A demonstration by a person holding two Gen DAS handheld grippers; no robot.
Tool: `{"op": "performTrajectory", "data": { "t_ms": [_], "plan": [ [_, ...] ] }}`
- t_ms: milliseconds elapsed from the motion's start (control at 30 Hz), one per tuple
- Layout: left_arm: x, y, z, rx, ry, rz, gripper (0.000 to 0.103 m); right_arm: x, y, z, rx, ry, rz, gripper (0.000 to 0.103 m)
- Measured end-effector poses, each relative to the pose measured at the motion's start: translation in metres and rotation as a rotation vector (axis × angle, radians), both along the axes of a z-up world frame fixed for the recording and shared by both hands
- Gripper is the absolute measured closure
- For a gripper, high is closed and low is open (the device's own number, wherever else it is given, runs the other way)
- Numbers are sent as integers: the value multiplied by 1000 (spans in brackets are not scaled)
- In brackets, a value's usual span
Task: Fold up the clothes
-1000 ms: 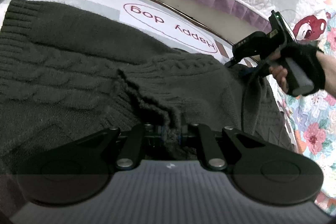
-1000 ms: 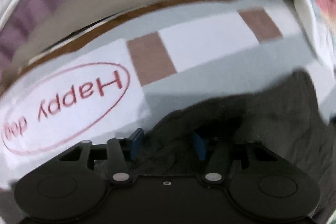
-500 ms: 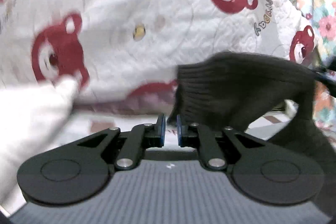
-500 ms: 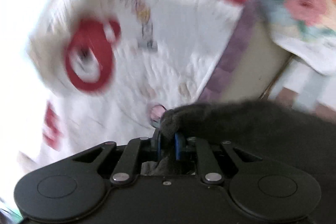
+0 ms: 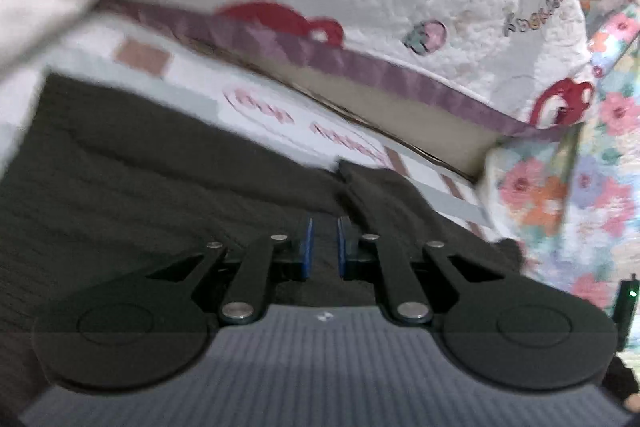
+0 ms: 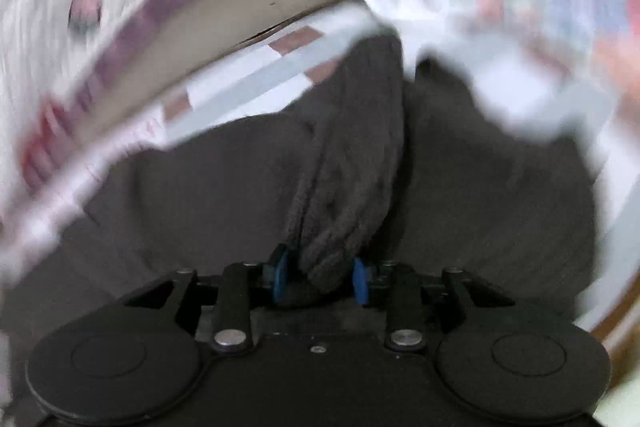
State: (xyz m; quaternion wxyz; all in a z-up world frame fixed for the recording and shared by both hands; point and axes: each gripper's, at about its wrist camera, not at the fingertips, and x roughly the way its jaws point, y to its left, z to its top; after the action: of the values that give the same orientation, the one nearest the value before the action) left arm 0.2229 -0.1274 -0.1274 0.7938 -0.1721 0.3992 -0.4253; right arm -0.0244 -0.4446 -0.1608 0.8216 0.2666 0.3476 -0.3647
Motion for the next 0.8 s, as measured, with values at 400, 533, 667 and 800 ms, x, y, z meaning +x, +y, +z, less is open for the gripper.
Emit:
{"op": "performTrajectory", "data": {
  "t_ms": [400,533,667,800],
  "plan": [
    [0,-14,-19,133,63,-73,76,193,82,24,-177,181,737,55],
    [-10,-21,-10,309,-103,-51,73,211,97,-2,-256,275,701,29],
    [-4,-13,-7,224,-34,-45,65,211,94,-2,-258,175,648,81],
    [6,0,-5,177,12,20,59,178,99,27,-260,15,595,89]
  ]
}}
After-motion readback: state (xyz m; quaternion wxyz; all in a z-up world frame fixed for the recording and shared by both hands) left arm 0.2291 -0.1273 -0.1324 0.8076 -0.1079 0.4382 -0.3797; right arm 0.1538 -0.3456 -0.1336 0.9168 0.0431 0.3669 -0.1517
